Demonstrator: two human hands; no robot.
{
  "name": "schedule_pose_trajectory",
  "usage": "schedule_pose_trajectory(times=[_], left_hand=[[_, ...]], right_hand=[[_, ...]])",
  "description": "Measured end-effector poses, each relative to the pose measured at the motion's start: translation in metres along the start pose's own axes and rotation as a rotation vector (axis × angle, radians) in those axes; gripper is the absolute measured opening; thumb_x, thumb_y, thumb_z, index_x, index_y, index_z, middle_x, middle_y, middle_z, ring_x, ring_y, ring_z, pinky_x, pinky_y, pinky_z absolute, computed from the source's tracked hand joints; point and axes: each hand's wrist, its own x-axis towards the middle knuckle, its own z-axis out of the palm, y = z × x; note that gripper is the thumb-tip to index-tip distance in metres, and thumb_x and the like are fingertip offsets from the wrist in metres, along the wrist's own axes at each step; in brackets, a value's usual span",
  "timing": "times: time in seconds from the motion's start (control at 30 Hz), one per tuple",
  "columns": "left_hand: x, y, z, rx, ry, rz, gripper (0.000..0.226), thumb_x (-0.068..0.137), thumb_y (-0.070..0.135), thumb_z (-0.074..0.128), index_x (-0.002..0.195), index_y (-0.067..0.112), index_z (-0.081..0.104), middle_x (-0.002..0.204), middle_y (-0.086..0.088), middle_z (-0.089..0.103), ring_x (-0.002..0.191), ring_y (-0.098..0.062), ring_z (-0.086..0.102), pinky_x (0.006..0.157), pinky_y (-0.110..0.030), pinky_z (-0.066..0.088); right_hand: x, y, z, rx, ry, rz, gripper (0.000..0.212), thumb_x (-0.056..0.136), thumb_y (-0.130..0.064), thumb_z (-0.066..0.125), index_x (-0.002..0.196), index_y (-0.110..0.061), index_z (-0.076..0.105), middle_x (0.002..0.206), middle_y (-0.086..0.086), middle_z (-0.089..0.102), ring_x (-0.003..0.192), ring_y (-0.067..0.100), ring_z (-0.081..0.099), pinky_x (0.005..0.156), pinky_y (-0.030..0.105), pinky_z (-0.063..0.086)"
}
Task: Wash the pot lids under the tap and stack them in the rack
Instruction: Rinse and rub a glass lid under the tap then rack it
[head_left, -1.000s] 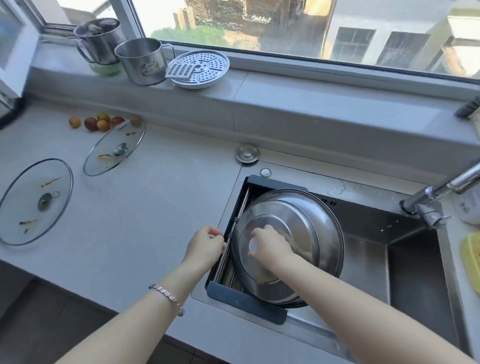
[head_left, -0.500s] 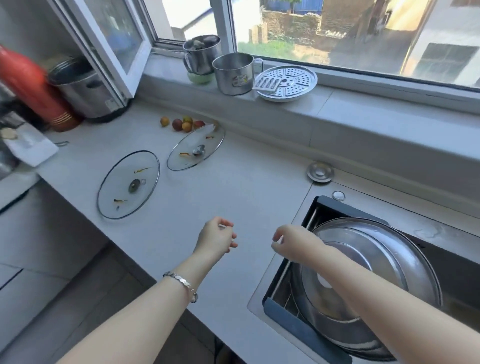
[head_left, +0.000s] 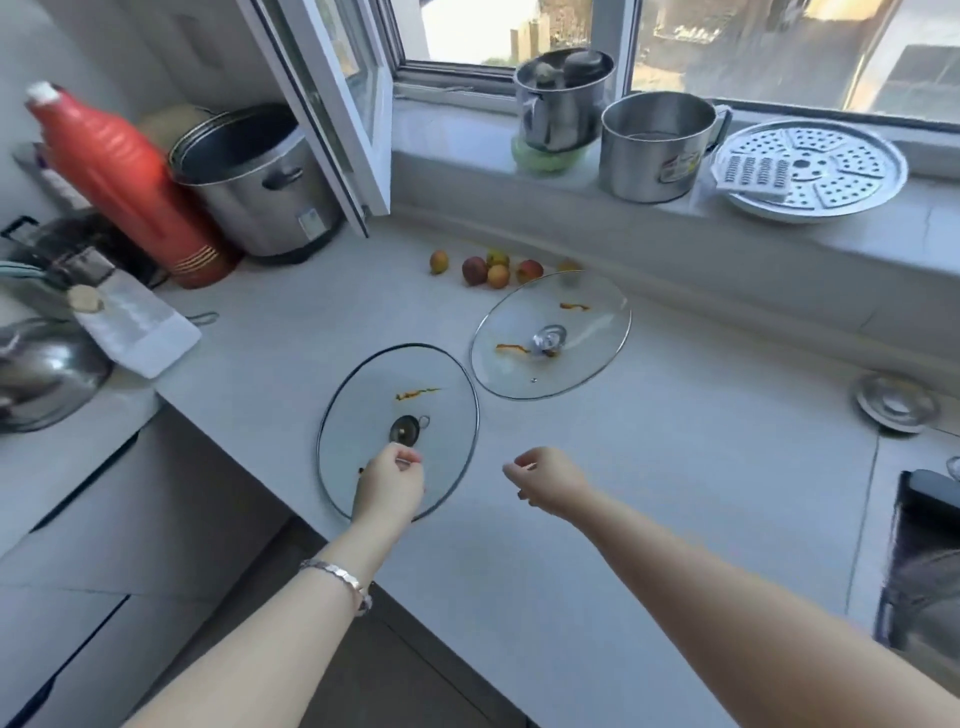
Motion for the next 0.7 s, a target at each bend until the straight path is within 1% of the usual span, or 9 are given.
schedule_pose_trajectory(times=[0.07,0.13,0.2,0.27,0.33,0.43,0.5,0.57,0.7], left_hand=[[0.027,-0.006,-0.020,0.018,0.023,-0.003,0.024,0.084,0.006,0.039,0.075,0.024,0.051,0.072,0.002,0.061,0.082,-0.028,0.063,0.070,-0.037,0.050],[0.045,-0.010,-0.034,0.016,0.031,-0.006,0.023,0.086,0.005,0.040,0.077,0.022,0.052,0.074,0.002,0.061,0.079,-0.027,0.064,0.077,-0.043,0.053],[0.058,-0.015,-0.041,0.006,0.029,-0.015,0.019,0.087,0.006,0.040,0.085,0.017,0.055,0.076,0.003,0.061,0.077,-0.027,0.063,0.074,-0.040,0.053],[0.066,-0.020,-0.043,-0.018,0.017,-0.007,0.018,0.088,0.004,0.040,0.090,0.014,0.055,0.079,0.000,0.061,0.076,-0.026,0.061,0.067,-0.034,0.050],[0.070,-0.018,-0.041,-0.053,0.020,0.008,0.020,0.088,0.002,0.040,0.084,0.017,0.053,0.082,-0.004,0.061,0.073,-0.021,0.060,0.064,-0.030,0.047],[0.070,-0.009,-0.043,-0.085,0.069,0.040,0.018,0.089,0.003,0.041,0.085,0.015,0.054,0.086,-0.004,0.062,0.076,-0.019,0.060,0.070,-0.032,0.048],[0.068,-0.004,-0.048,-0.048,0.121,0.089,0.016,0.089,0.005,0.043,0.093,0.013,0.055,0.093,-0.004,0.064,0.087,-0.022,0.059,0.076,-0.033,0.046],[0.066,0.000,-0.052,-0.001,0.172,0.141,0.017,0.090,0.006,0.044,0.100,0.011,0.057,0.106,-0.006,0.062,0.096,-0.021,0.055,0.080,-0.027,0.039],[0.055,0.014,-0.045,0.072,0.175,0.193,0.029,0.089,0.006,0.045,0.117,0.005,0.054,0.128,-0.013,0.050,0.119,-0.027,0.048,0.085,-0.025,0.032]], right_hand=[[0.032,-0.018,0.019,0.001,-0.044,0.055,0.058,0.092,-0.037,0.048,0.138,-0.004,0.037,0.121,0.012,0.057,0.111,0.025,0.054,0.095,0.033,0.040],[0.061,-0.027,0.033,0.060,-0.071,0.114,0.066,0.091,-0.040,0.050,0.141,-0.003,0.028,0.114,0.009,0.052,0.103,0.020,0.049,0.094,0.034,0.041],[0.078,-0.032,0.044,0.155,-0.085,0.152,0.060,0.090,-0.033,0.053,0.138,-0.004,0.032,0.111,0.011,0.056,0.097,0.021,0.050,0.094,0.036,0.046],[0.084,-0.034,0.054,0.377,-0.082,0.165,0.044,0.091,-0.017,0.054,0.131,-0.005,0.039,0.094,0.013,0.060,0.086,0.023,0.057,0.078,0.029,0.051],[0.083,-0.036,0.060,0.654,-0.061,0.175,0.033,0.089,0.000,0.054,0.121,-0.003,0.045,0.077,0.011,0.056,0.062,0.017,0.061,0.062,0.025,0.051],[0.075,-0.040,0.062,0.867,-0.039,0.170,0.027,0.083,0.012,0.057,0.105,-0.001,0.046,0.072,0.015,0.056,0.039,0.010,0.058,0.048,0.022,0.052],[0.065,-0.037,0.056,0.896,-0.031,0.169,0.027,0.082,0.014,0.056,0.103,0.000,0.047,0.071,0.016,0.057,0.038,0.011,0.058,0.048,0.023,0.053],[0.048,-0.029,0.041,0.870,-0.010,0.154,0.026,0.082,0.014,0.056,0.103,0.000,0.049,0.070,0.015,0.059,0.041,0.012,0.060,0.050,0.023,0.054],[0.001,-0.001,-0.014,0.773,0.002,0.095,0.022,0.082,0.010,0.057,0.101,-0.002,0.056,0.077,0.016,0.065,0.057,0.017,0.066,0.064,0.029,0.057]])
